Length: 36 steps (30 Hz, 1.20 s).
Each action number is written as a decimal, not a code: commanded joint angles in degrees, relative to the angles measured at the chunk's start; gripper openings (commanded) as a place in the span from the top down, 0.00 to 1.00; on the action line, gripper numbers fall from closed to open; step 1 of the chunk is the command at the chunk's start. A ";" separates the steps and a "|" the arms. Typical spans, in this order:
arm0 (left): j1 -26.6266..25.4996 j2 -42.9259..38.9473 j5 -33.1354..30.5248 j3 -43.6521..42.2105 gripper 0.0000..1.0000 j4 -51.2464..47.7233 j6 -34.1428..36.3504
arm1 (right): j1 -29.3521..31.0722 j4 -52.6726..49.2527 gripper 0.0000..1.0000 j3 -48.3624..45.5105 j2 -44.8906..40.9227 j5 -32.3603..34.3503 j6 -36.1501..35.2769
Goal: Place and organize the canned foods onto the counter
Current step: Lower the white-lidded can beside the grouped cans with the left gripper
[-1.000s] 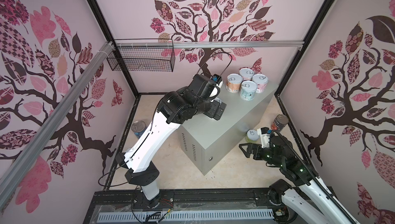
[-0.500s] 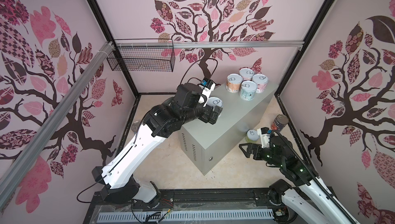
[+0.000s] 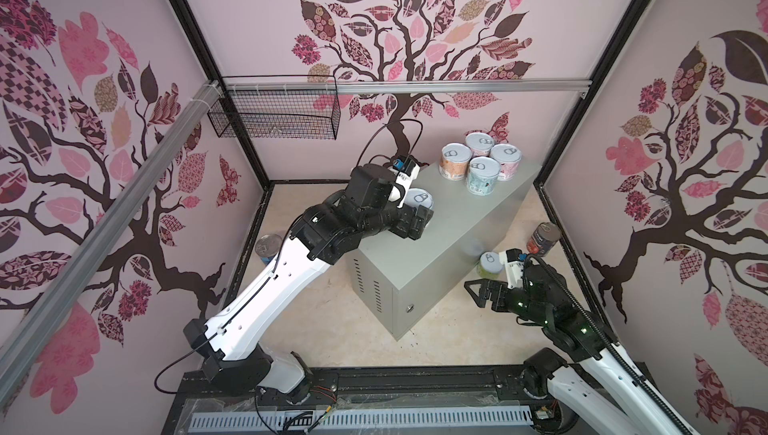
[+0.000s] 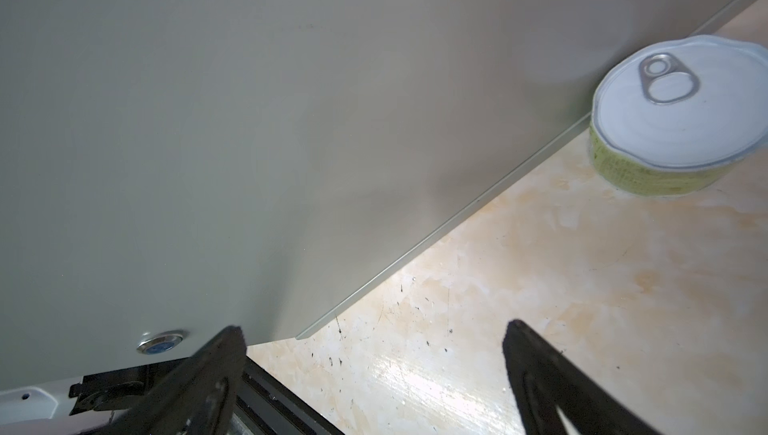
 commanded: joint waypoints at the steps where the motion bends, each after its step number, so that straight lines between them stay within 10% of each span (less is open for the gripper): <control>1: 0.71 -0.60 1.53 -1.61 0.23 2.08 -0.28 | -0.24 0.50 0.00 -0.05 0.07 -0.10 0.20; 9: 2.06 -0.30 2.07 -1.63 0.41 3.12 0.23 | -0.27 1.46 0.00 -0.66 0.84 -0.36 0.09; 36: 5.05 18.61 2.79 18.26 0.44 2.60 4.47 | -0.24 4.81 0.00 -3.85 1.06 -1.71 0.87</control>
